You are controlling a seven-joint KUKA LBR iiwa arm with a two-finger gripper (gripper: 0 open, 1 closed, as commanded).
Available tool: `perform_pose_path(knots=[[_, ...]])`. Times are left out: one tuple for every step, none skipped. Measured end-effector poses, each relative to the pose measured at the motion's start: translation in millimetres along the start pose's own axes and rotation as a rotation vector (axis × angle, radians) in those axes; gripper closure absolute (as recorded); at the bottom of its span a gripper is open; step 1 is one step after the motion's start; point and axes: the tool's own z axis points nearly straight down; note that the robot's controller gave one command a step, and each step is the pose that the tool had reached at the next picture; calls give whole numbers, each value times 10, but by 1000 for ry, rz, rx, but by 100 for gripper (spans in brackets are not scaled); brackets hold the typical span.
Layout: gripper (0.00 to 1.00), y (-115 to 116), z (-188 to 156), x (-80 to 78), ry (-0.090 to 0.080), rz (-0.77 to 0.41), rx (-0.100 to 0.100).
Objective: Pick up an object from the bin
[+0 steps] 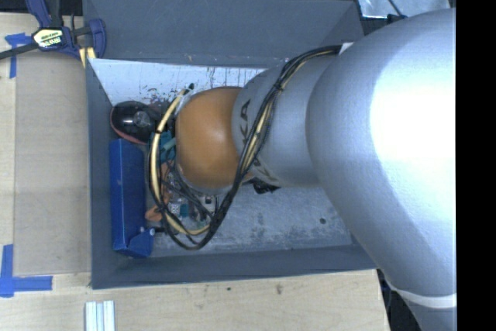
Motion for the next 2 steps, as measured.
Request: perform_pose_path(knots=[[100, -2, -26, 2, 4, 2, 1], [100, -7, -85, 5, 11, 1, 4]])
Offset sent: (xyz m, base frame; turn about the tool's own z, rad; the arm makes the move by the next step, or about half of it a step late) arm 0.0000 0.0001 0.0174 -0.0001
